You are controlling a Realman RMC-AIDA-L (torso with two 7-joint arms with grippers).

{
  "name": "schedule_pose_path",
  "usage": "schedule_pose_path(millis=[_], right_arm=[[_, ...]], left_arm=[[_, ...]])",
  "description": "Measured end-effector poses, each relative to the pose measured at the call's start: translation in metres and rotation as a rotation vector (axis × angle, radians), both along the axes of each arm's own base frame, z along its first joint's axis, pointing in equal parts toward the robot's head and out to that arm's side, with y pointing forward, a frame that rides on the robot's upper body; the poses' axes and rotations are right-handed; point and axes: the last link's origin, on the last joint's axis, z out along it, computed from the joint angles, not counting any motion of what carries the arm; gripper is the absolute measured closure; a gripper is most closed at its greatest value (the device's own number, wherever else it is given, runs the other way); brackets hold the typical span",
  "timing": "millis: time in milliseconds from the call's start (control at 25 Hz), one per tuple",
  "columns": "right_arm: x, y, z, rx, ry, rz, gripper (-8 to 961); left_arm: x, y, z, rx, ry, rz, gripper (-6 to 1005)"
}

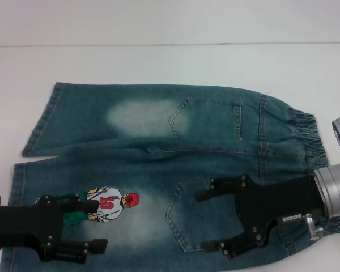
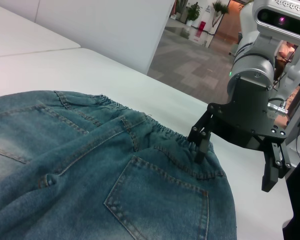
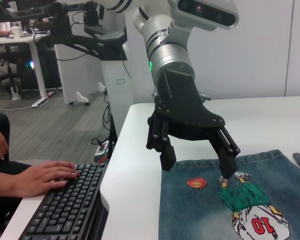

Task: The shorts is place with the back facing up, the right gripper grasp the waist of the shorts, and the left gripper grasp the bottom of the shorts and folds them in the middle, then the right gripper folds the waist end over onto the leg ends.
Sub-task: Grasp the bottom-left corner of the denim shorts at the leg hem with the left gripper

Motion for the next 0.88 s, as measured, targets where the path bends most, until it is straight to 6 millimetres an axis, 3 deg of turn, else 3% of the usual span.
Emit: schedule_pose_path(millis=[600, 880], right_arm=[[0.0012, 0.0003, -0.0012, 0.004, -0.005, -0.006, 40], [0.0010, 0.0015, -0.0008, 0.010, -0.006, -0.007, 41]], left_arm=[[0.0001, 0.0004, 0.0005, -0.003, 0.000, 0.011, 95], [0.0012, 0.0056, 0.0067, -0.018, 0.012, 0.098, 95]])
